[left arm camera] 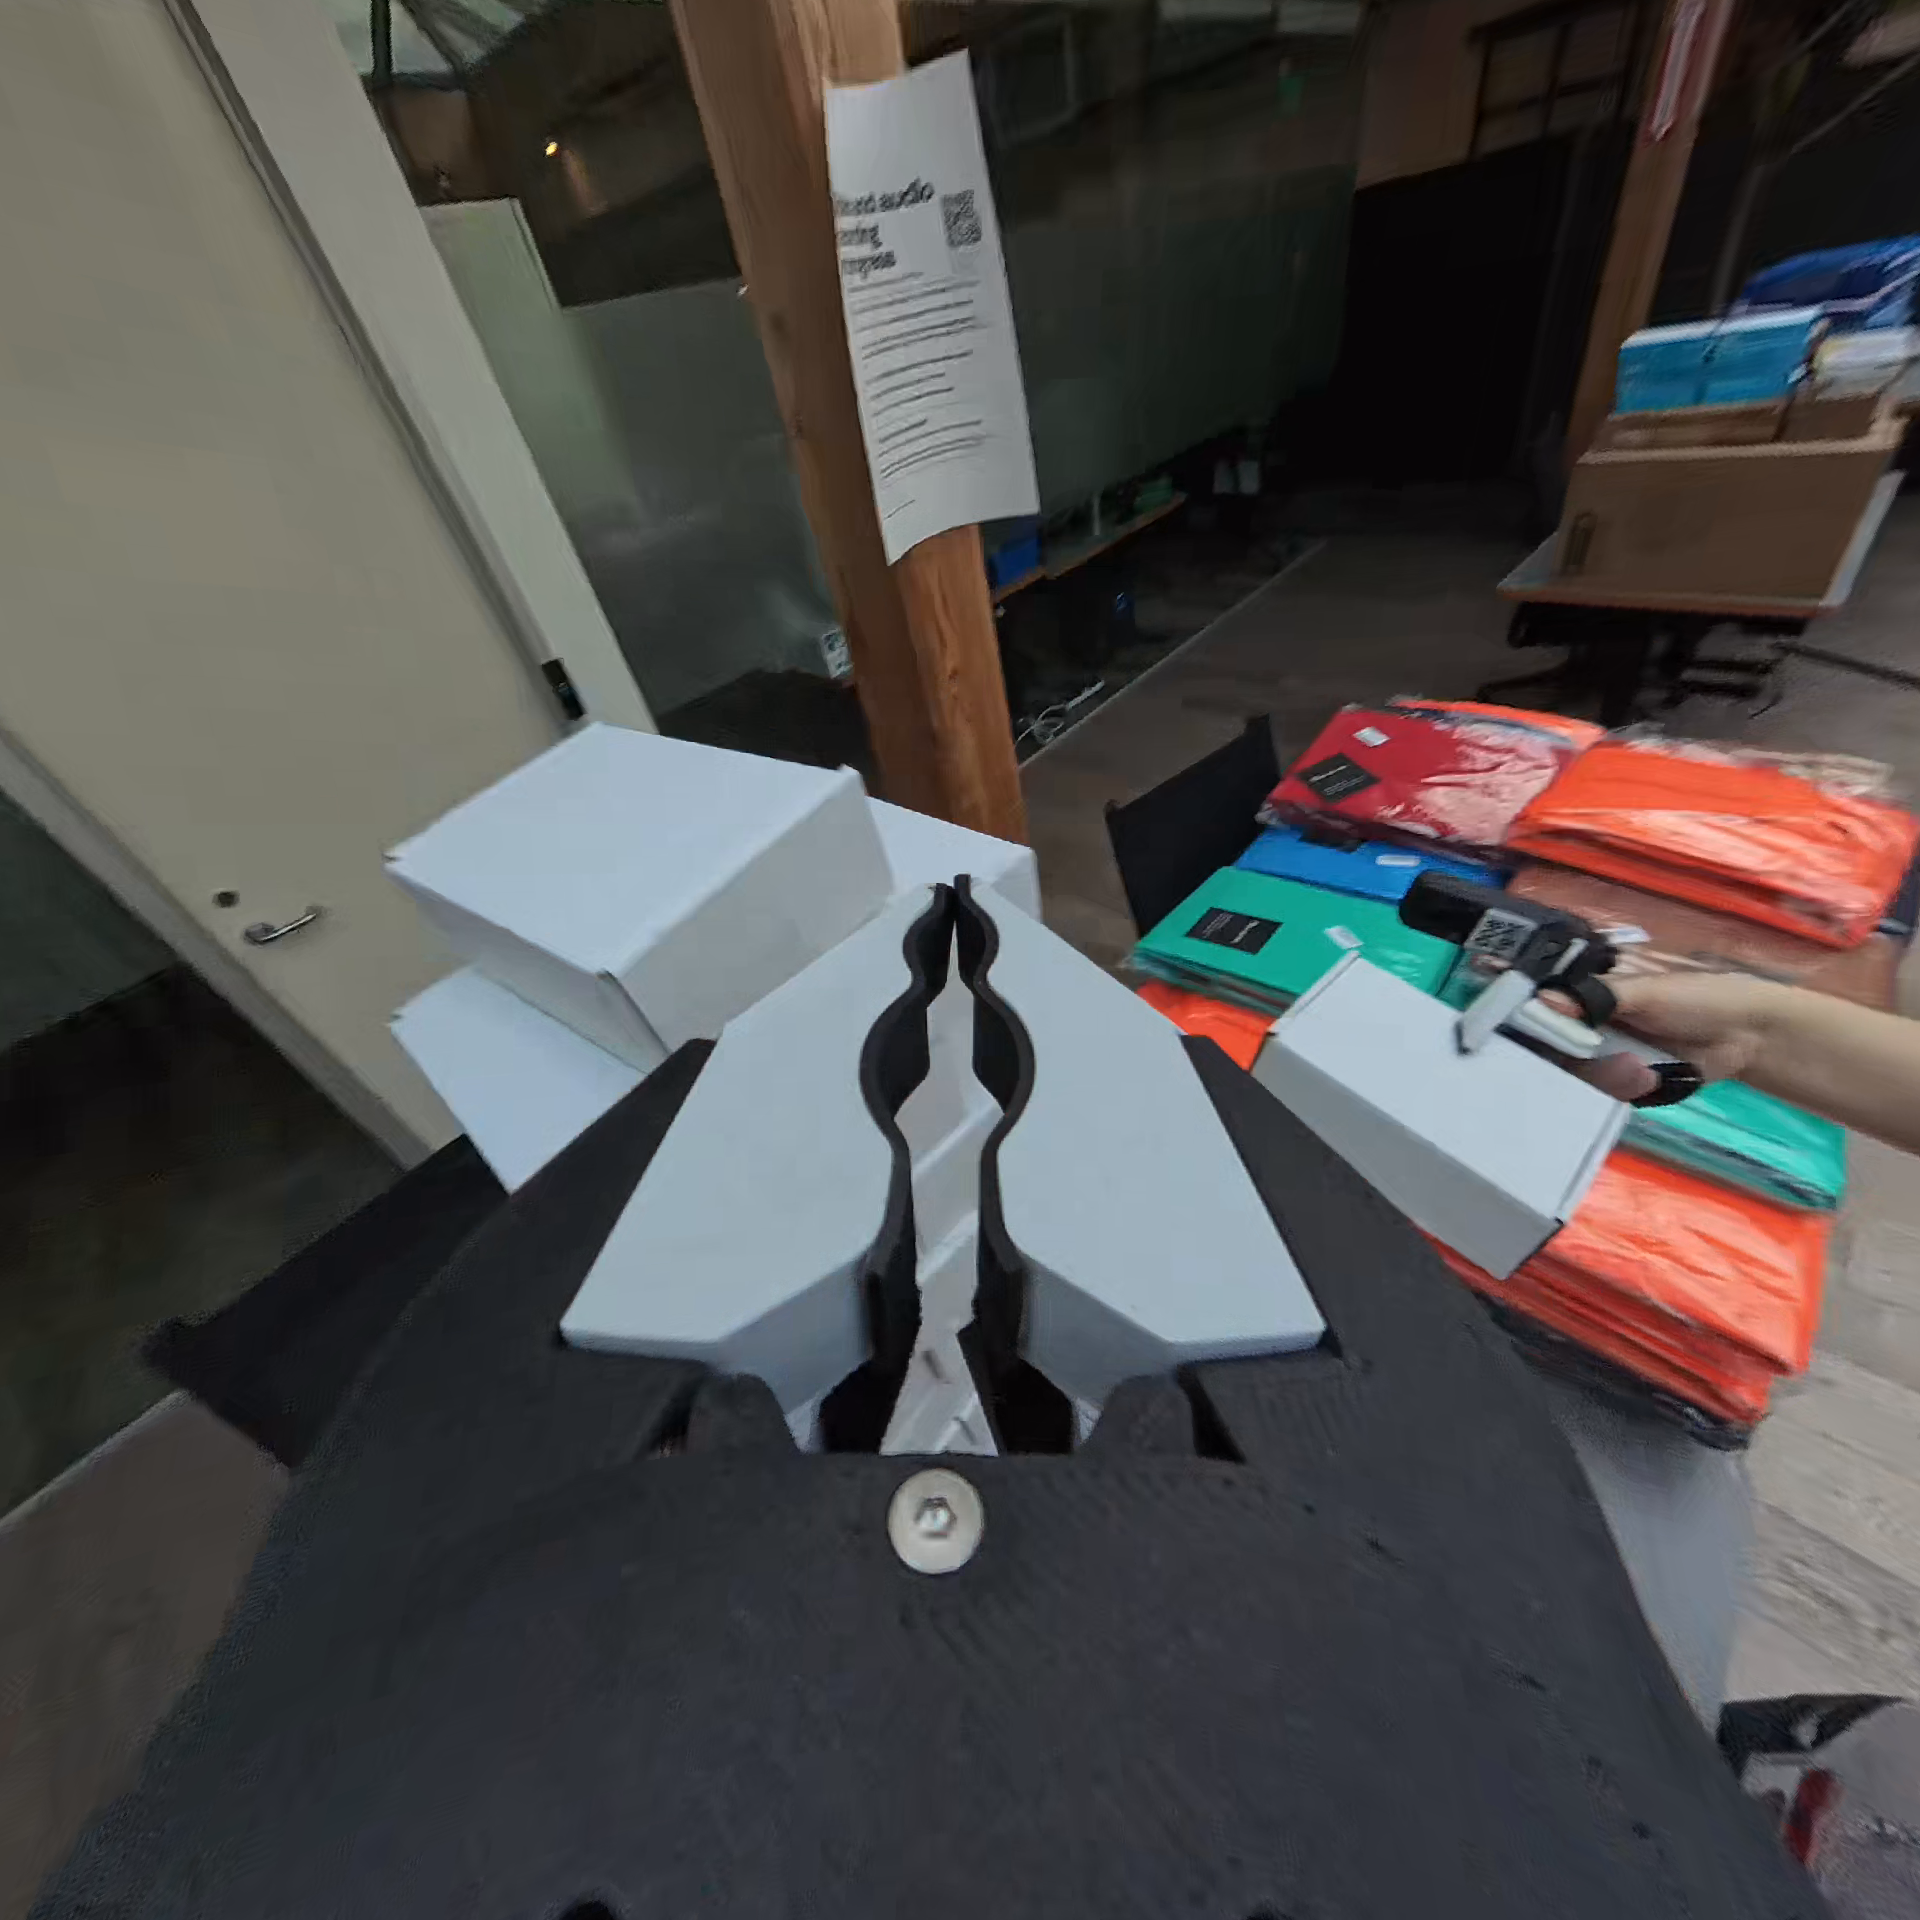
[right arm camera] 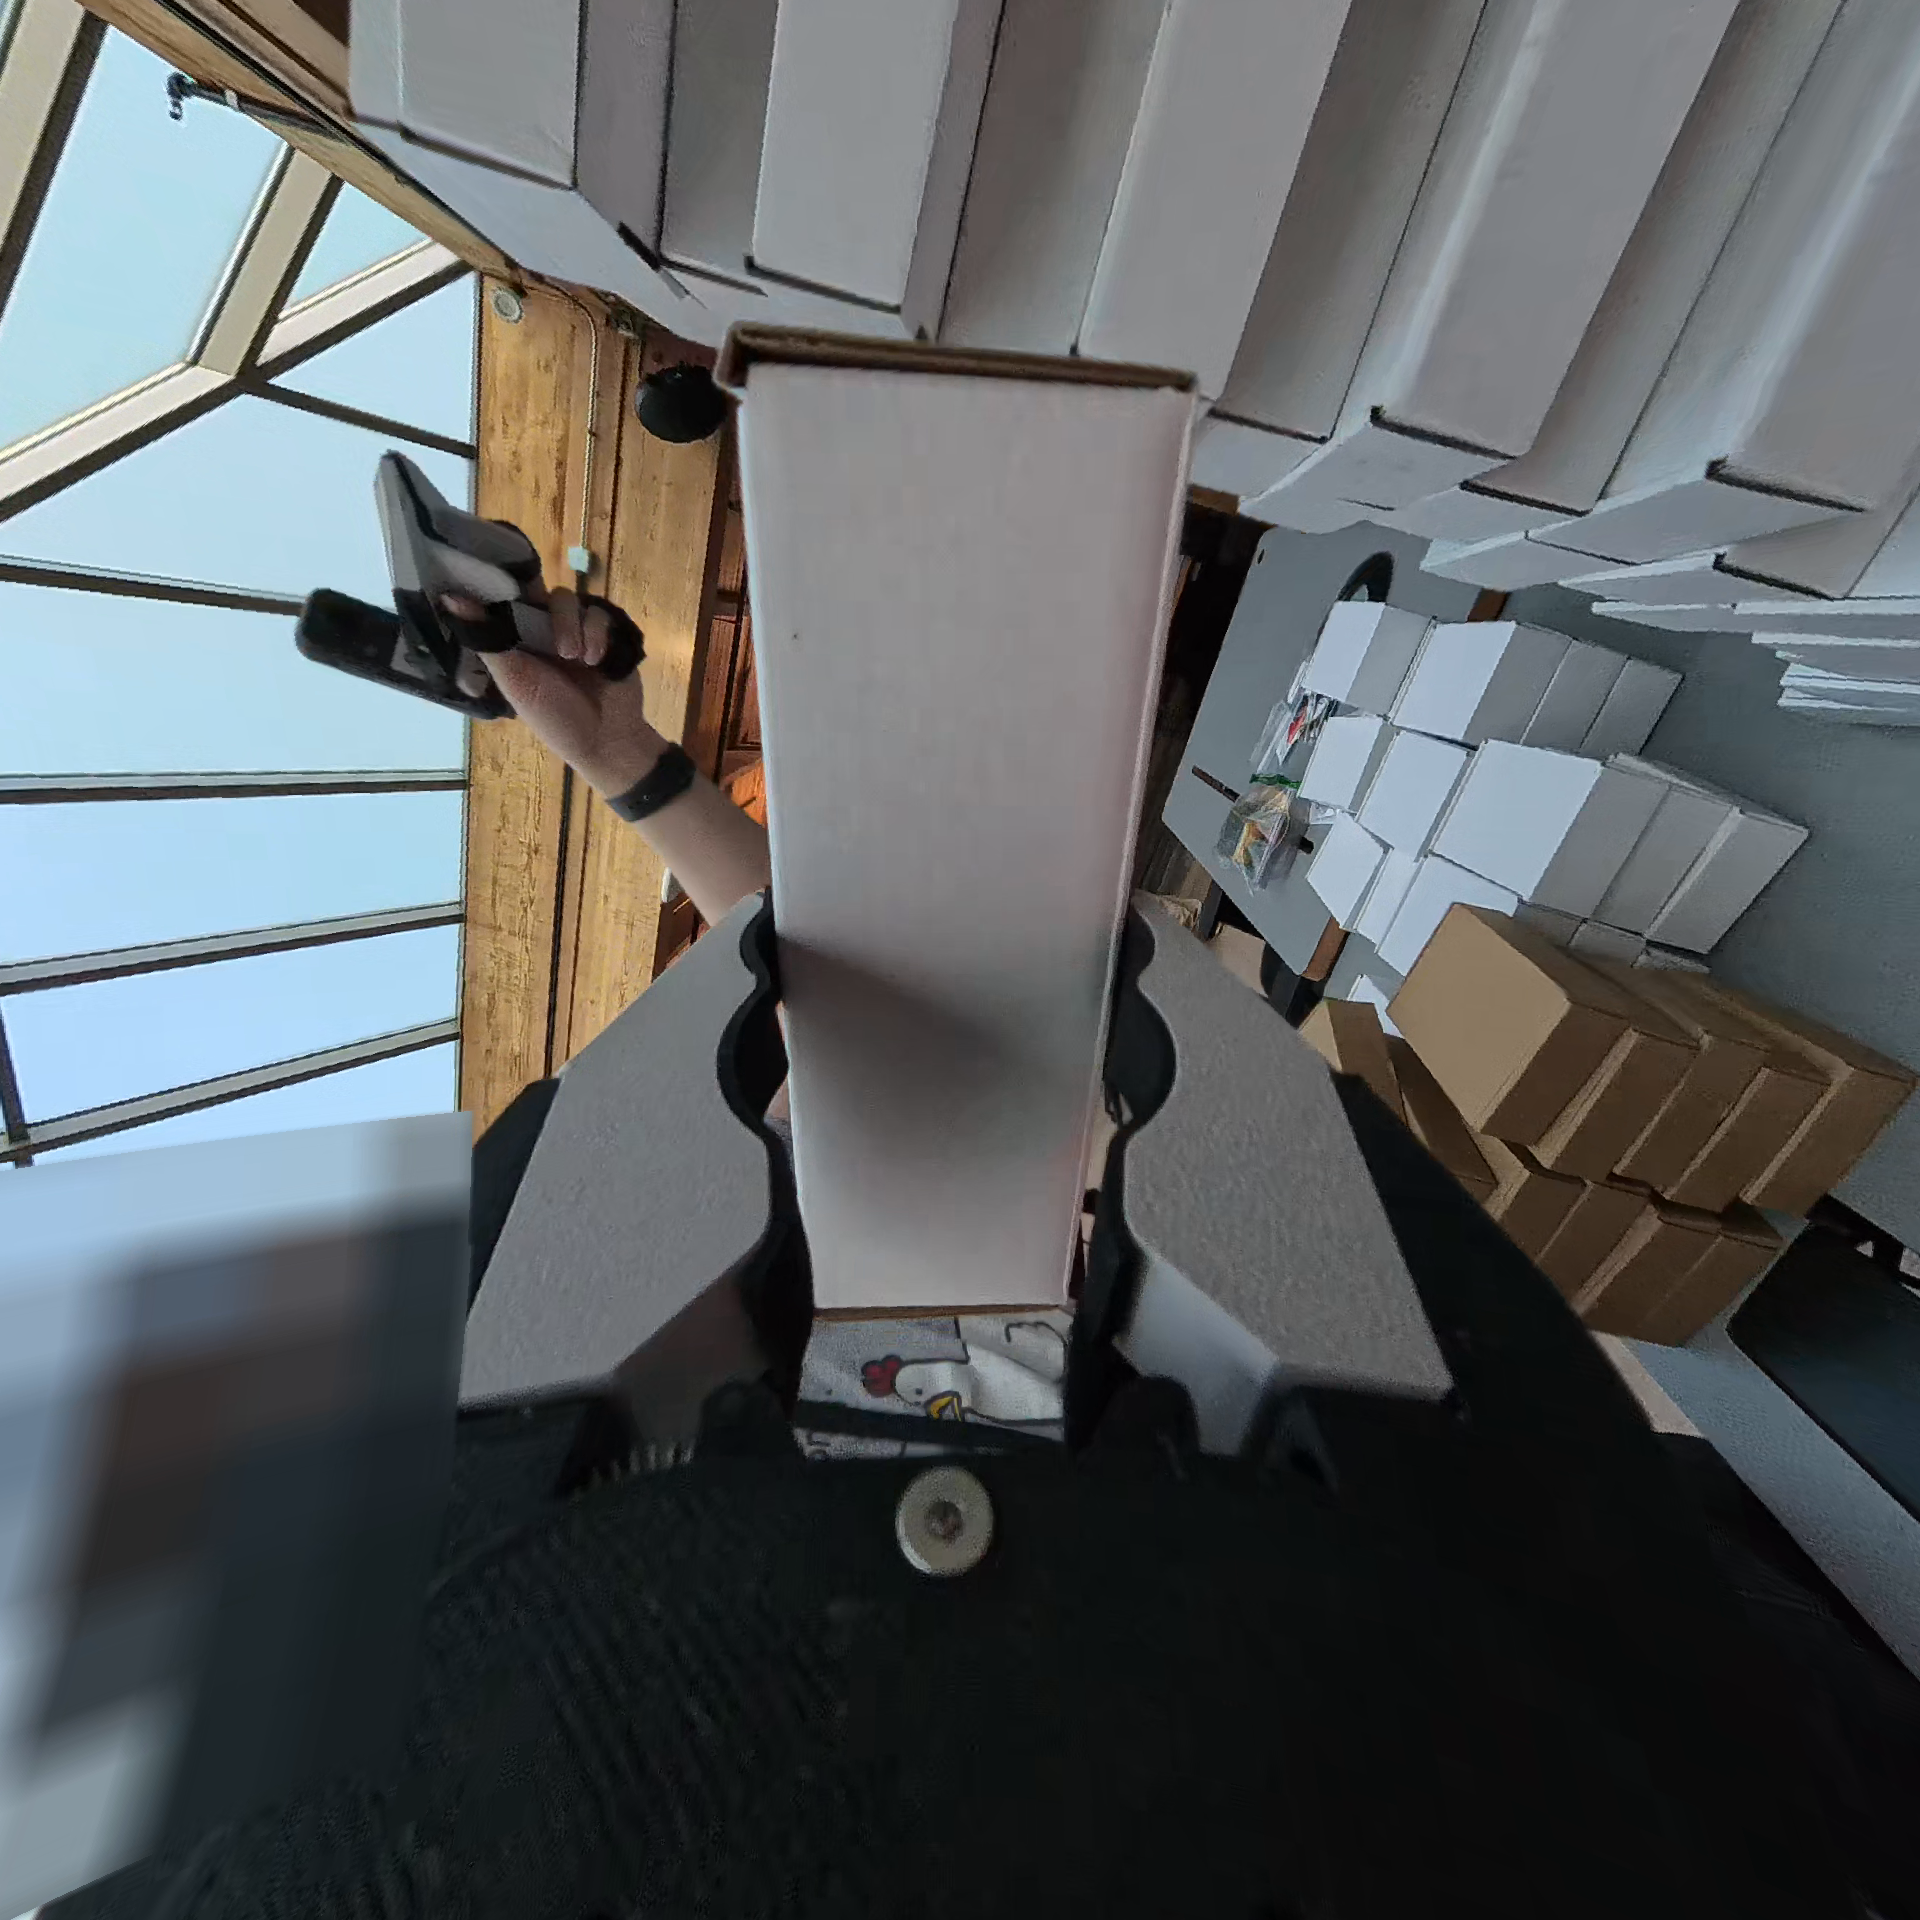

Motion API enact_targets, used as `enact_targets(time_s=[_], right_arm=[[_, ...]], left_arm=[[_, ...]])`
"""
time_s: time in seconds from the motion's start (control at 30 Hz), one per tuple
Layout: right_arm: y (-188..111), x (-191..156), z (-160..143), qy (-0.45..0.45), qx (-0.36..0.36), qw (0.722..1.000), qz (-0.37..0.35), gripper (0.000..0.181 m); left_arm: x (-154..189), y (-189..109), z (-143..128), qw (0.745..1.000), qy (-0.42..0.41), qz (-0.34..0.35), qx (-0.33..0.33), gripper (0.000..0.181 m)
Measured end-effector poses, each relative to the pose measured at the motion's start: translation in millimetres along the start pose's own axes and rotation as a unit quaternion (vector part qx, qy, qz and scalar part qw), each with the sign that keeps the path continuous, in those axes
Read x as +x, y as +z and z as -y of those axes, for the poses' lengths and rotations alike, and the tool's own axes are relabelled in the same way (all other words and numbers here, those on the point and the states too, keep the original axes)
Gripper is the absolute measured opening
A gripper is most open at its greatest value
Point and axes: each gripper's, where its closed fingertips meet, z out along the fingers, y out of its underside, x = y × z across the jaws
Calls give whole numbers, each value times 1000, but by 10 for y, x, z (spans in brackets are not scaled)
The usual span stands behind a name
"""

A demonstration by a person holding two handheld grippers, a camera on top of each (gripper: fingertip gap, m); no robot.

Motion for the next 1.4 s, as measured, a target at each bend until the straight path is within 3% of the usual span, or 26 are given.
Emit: enact_targets(time_s=[0.13, 0.23, 0.43, 0.73, 1.0, 1.4], right_arm=[[192, -268, 335, -6, 13, 1000, 4, 62], [337, -474, 505, -17, 15, 1000, 3, 62], [409, -811, 687, -41, 28, 999, 15, 62], [276, -658, 928, -30, 48, 998, -6, 62], [460, -680, 1057, -5, 39, 999, 18, 62], [537, -759, 1523, 31, 114, 992, 34, 62]], left_arm=[[-579, 545, 283, 996, 16, 54, -75, 0], [-788, 909, 135, 984, -24, 28, -174, 0], [-847, 1305, -128, 961, -63, -22, -267, 0], [-859, 1282, -267, 946, -82, -34, -313, 0], [-861, 1252, -413, 934, -69, -30, -350, 0], [-796, 1248, -460, 931, -46, -30, -362, 0]])
